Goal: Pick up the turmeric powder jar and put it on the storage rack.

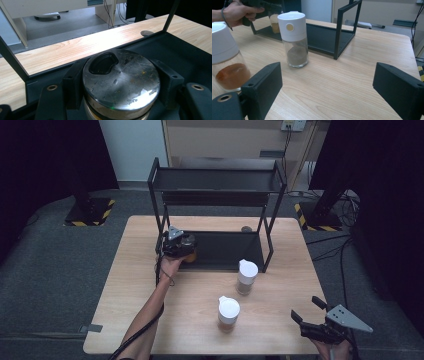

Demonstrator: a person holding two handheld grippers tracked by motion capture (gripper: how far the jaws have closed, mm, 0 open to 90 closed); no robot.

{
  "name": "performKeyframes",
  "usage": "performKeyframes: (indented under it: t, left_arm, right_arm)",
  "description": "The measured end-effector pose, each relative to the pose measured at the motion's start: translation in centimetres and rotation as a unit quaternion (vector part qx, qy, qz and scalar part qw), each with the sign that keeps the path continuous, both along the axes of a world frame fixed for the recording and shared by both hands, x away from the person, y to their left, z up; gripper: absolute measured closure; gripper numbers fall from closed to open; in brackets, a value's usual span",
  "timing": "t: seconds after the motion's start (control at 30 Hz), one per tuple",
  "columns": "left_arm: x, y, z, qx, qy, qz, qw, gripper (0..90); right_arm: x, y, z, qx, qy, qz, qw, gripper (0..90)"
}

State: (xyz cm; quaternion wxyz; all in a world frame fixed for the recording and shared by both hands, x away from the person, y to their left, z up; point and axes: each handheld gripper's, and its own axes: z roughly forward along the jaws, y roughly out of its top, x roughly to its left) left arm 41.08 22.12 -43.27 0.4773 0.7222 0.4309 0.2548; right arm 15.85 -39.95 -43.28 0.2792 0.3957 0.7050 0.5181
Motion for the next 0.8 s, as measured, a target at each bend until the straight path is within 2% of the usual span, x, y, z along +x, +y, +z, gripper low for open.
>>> performKeyframes:
  t: [0.13, 0.2, 0.23, 0.37, 0.53, 0.57, 0.77, 0.8]
  left_arm:
    - [-0.1, 0.0, -0.2, -0.004, -0.003, 0.002, 1.0, 34.2]
    - [-0.1, -0.2, -0.1, 0.005, -0.005, 0.0, 1.0, 33.8]
    - [0.0, -0.1, -0.1, 0.005, -0.006, -0.002, 1.0, 32.3]
    - [0.1, 0.0, 0.3, -0.004, -0.005, -0.001, 1.0, 16.9]
    - [-0.1, 0.2, 1.1, -0.02, -0.021, -0.009, 0.9995, 10.7]
    - [-0.1, 0.3, 1.4, -0.017, -0.021, -0.012, 0.9996, 8.0]
    - [-0.5, 0.7, 2.6, -0.028, -0.035, -0.026, 0.9986, 5.2]
    - [-0.5, 1.0, 2.8, -0.036, -0.037, -0.032, 0.9981, 5.1]
  right_arm:
    - [0.0, 0.0, 0.0, 0.0, 0.0, 0.0, 1.0, 9.2]
    - [0.0, 0.0, 0.0, -0.001, 0.0, 0.001, 1.0, 9.2]
    - [0.0, 0.0, 0.0, 0.0, 0.0, 0.001, 1.0, 9.1]
    - [0.0, 0.0, 0.0, 0.0, 0.0, 0.0, 1.0, 9.1]
    - [0.0, 0.0, 0.0, -0.001, -0.001, 0.0, 1.0, 9.1]
    - [0.0, 0.0, 0.0, -0.001, -0.001, 0.001, 1.0, 9.1]
    - [0.0, 0.0, 0.0, -0.001, -0.001, 0.001, 1.0, 9.1]
    - [0.0, 0.0, 0.0, -0.001, -0.001, 0.001, 1.0, 9.1]
